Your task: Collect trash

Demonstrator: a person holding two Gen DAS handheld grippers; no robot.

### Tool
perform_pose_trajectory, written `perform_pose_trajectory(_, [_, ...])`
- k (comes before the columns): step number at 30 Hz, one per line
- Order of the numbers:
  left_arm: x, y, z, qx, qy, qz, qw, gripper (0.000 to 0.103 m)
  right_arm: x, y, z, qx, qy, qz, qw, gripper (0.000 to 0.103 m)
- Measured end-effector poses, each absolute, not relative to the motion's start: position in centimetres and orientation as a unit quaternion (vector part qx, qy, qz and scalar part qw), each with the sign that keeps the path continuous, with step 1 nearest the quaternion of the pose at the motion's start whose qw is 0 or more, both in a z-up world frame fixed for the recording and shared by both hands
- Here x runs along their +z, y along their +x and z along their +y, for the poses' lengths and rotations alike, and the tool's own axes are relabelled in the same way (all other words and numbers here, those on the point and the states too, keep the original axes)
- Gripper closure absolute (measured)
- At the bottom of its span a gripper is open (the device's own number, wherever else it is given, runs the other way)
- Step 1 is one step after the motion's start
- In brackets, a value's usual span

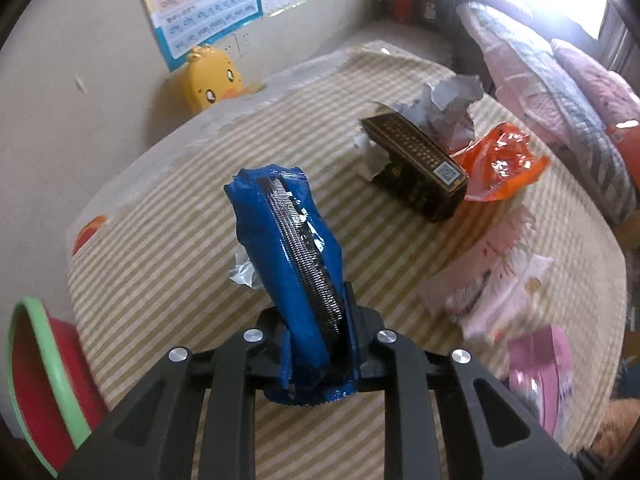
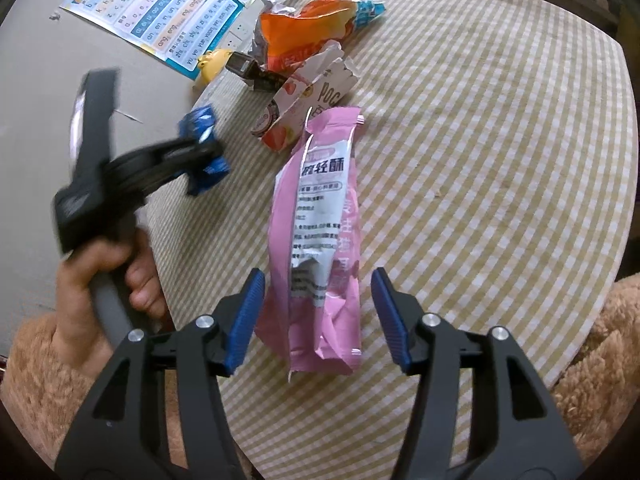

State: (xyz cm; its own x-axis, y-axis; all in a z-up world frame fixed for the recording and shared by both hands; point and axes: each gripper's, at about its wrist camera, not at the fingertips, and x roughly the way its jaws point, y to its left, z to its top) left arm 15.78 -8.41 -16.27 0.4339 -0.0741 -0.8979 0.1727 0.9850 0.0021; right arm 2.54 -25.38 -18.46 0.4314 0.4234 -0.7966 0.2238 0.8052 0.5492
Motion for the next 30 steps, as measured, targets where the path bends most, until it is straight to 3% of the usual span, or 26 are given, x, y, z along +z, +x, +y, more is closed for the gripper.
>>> perform_pose_trajectory(2, [-15.4, 14.7, -7.2, -0.078, 0.041, 0.520, 0.850, 0.085, -18.5, 2.6, -25.4, 0.059, 0.302, 0.530, 0.790, 0.040])
perform_pose_trajectory(8, [-13.0, 11.2, -3.3, -0.087, -0.008, 0.517, 0.852, 0.085, -18.4, 2.6, -25.3, 0.049, 0.295, 0.533, 0.791, 0.033])
perform_pose_trajectory(18, [-9.7, 5.4, -3.0, -0.117, 0.025, 0.475, 0.872, 0.084, -17.4, 3.7, -25.2, 0.024, 0.269, 0.516, 0.813, 0.032])
perform_pose_trajectory(28, [-9.3, 3.7, -1.7, -0.123, 0.008, 0.481, 0.868, 0.084, -18.2, 5.2, -23.9, 0.026, 0.242, 0.534, 0.810, 0.033])
perform_pose_trajectory(30, [-9.3, 3.5, -1.2, -0.121, 0.002, 0.482, 0.868, 0.084, -18.3, 5.3, -23.4, 0.033, 0.235, 0.538, 0.809, 0.038])
